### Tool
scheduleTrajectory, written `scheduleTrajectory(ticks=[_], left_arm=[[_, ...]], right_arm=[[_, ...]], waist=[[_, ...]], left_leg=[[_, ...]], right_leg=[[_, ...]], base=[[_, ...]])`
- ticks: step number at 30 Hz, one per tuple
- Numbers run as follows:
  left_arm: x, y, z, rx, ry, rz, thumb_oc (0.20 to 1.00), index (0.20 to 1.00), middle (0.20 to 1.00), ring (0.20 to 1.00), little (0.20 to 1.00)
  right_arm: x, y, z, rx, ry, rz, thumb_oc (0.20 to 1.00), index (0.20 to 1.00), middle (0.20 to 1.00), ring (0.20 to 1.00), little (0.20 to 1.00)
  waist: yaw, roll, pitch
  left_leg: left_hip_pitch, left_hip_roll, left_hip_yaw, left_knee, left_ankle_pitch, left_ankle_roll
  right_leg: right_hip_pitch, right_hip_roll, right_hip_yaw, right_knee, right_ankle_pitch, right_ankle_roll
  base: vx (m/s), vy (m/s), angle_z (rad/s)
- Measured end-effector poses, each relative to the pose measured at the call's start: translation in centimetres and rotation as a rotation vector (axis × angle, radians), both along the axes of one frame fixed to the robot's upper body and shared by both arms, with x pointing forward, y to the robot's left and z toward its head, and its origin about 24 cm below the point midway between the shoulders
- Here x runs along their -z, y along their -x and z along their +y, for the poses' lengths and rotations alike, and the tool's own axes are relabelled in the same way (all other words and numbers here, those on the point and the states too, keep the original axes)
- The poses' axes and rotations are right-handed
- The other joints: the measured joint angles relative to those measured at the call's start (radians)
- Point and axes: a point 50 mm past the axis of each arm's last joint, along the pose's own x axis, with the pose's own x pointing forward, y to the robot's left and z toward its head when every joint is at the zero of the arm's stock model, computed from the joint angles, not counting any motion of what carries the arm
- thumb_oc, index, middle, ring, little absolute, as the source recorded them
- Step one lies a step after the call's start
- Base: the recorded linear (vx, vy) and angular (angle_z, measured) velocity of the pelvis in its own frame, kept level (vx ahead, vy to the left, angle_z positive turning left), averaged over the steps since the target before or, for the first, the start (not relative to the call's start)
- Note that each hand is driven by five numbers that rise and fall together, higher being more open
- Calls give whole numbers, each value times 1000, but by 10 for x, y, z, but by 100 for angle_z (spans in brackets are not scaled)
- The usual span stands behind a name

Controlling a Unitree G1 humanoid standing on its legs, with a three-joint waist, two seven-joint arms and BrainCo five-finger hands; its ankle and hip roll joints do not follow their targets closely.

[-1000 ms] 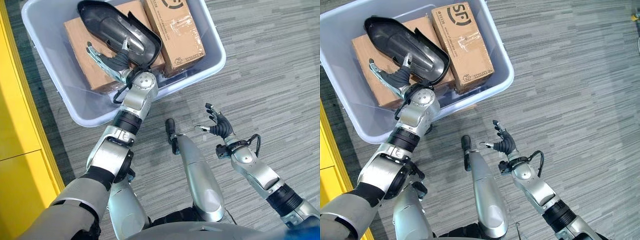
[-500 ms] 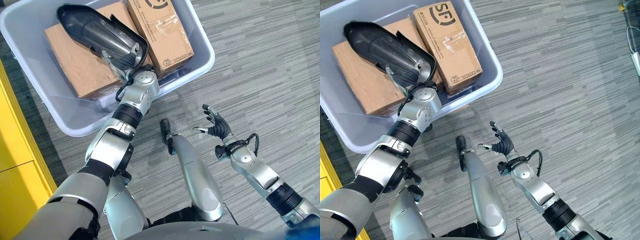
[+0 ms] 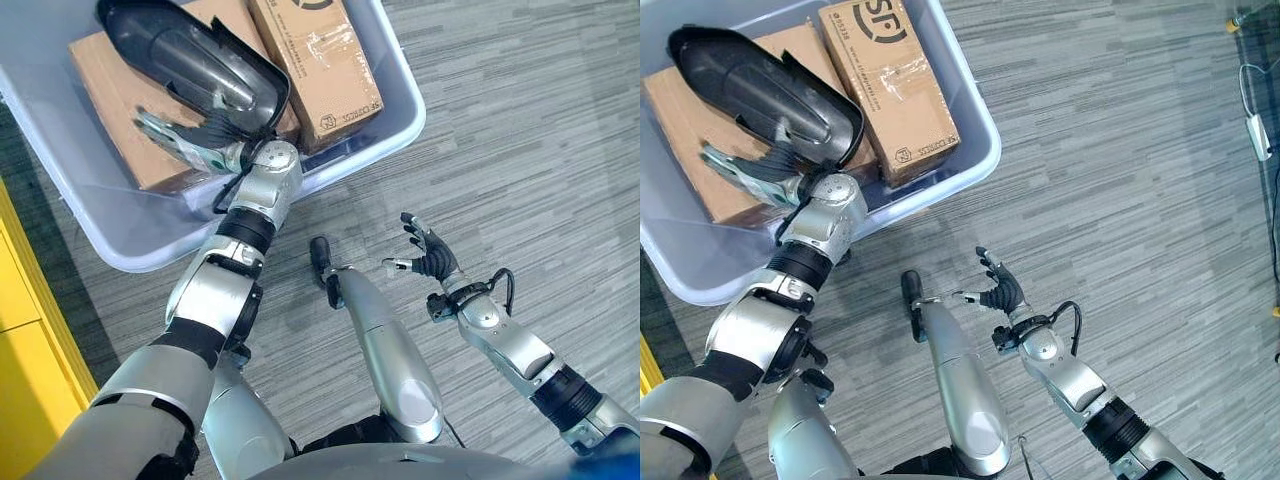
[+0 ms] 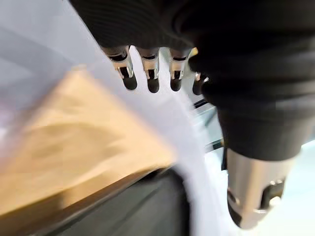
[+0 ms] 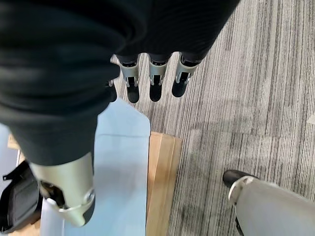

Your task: Move parts from the plastic box to the shelf.

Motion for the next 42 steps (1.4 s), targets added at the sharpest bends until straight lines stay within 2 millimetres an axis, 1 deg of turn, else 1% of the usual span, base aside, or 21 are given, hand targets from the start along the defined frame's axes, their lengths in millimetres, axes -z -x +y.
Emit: scheduleTrajectory(ticks=[1, 2, 5, 9, 14, 16, 17, 20, 22, 23, 26, 30, 32, 36, 40, 42], left_arm=[[-8, 3, -2, -3, -39, -50, 1000, 1000, 1000, 1000, 1000], [-20, 7, -5, 0, -113, -133, 1000, 1000, 1000, 1000, 1000], [-29, 12, -13, 15, -163, -196, 1000, 1000, 1000, 1000, 1000], [-24, 11, -16, 17, -172, -168, 1000, 1000, 1000, 1000, 1000], [-18, 7, -13, 41, -153, -95, 1000, 1000, 1000, 1000, 1000], [-14, 3, -11, 78, -150, -57, 1000, 1000, 1000, 1000, 1000], [-13, 2, -11, 97, -147, -50, 1000, 1000, 1000, 1000, 1000], [-11, -1, -13, 148, -145, -8, 1000, 1000, 1000, 1000, 1000], [-8, -4, -16, 180, -143, 31, 1000, 1000, 1000, 1000, 1000], [-4, -5, -19, 198, -154, 65, 1000, 1000, 1000, 1000, 1000], [2, -10, -20, 224, -128, 135, 1000, 1000, 1000, 1000, 1000], [9, -15, -13, 236, -110, 223, 1000, 1000, 1000, 1000, 1000], [9, -17, -9, 223, -116, 247, 1000, 1000, 1000, 1000, 1000], [0, -22, -5, 248, -121, 264, 1000, 1000, 1000, 1000, 1000], [-5, -24, -4, 286, -11, 247, 1000, 1000, 1000, 1000, 1000], [-3, -26, -1, 281, 25, 258, 1000, 1000, 1000, 1000, 1000]], right_arm=[[1, 1, 0, 1, -2, 3, 1000, 1000, 1000, 1000, 1000], [6, 5, -1, 8, -2, 15, 1000, 1000, 1000, 1000, 1000], [15, 7, -3, 17, 8, 42, 1000, 1000, 1000, 1000, 1000], [14, 7, -3, 17, -4, 25, 1000, 1000, 1000, 1000, 1000], [15, 7, -4, 19, -7, 20, 1000, 1000, 1000, 1000, 1000], [16, 7, -5, 21, -4, 23, 1000, 1000, 1000, 1000, 1000], [16, 7, -5, 20, -3, 24, 1000, 1000, 1000, 1000, 1000], [16, 7, -4, 15, -3, 27, 1000, 1000, 1000, 1000, 1000], [16, 7, -3, 10, -1, 28, 1000, 1000, 1000, 1000, 1000], [16, 7, -2, 6, 0, 29, 1000, 1000, 1000, 1000, 1000], [15, 5, -1, 1, 4, 26, 1000, 1000, 1000, 1000, 1000], [15, 5, -1, -2, 8, 28, 1000, 1000, 1000, 1000, 1000], [15, 5, -1, -1, 10, 30, 1000, 1000, 1000, 1000, 1000], [16, 5, -1, 1, 15, 36, 1000, 1000, 1000, 1000, 1000], [16, 5, -1, 0, 16, 36, 1000, 1000, 1000, 1000, 1000], [16, 5, -1, -1, 16, 37, 1000, 1000, 1000, 1000, 1000]], waist=[[3, 0, 0], [13, 0, 0], [25, 0, 0], [22, 0, 0], [21, 0, 0], [23, -1, -1], [25, -1, -1], [24, -3, -2], [22, -10, -6], [17, -14, -9], [13, -15, -10], [-12, -15, -10], [-16, -15, -10], [-22, -17, -11], [-31, -18, -12], [-37, -19, -12]], left_leg=[[-6, 0, -3, 1, 1, 0], [-12, 0, -8, 0, 2, 0], [-16, -3, -15, 0, 2, 0], [-25, -12, -28, 0, 2, 0], [-17, -13, -44, 3, 0, 0], [-16, -13, -48, 8, -2, 0], [-16, -13, -48, 12, -3, -1], [-17, -13, -47, 17, -7, 0], [-18, -13, -43, 18, -8, 1], [-24, -13, -42, 18, -10, 4], [-26, -13, -33, 17, -9, 2], [-27, -9, -27, 18, -11, 2], [-27, -7, -24, 22, -14, 2], [-31, 6, -18, 42, -27, -2], [-40, 11, -14, 56, -33, -1], [-61, 18, -18, 66, -33, -1]], right_leg=[[-3, -4, -1, 1, 0, 0], [-6, -5, -4, 1, 0, 0], [-4, -7, -8, 1, -1, 1], [3, -23, -23, 0, 1, -3], [31, -22, -32, -9, 3, -6], [37, -22, -33, -14, 3, -4], [37, -22, -32, -14, -1, 3], [36, -22, -29, -15, -1, 5], [31, -21, -29, -14, -2, 6], [23, -20, -28, -14, -2, 6], [14, -19, -23, -12, -1, 6], [8, -17, -22, -6, 0, 4], [4, -14, -16, -5, -1, 4], [-8, 0, -2, 9, -11, 7], [-27, 4, 10, 23, -18, 5], [-48, 10, 9, 28, -17, 5]], base=[[-13, -1, 8], [-12, 6, 7], [-6, 7, 7], [-5, 17, 12], [-7, 12, 8], [3, 6, 2], [0, 0, 0], [2, 1, -1], [10, -15, -4], [7, -17, -6], [11, -19, -6], [10, -10, -2], [15, -12, -9], [36, -21, -12], [31, -19, -8], [30, -34, -5]])
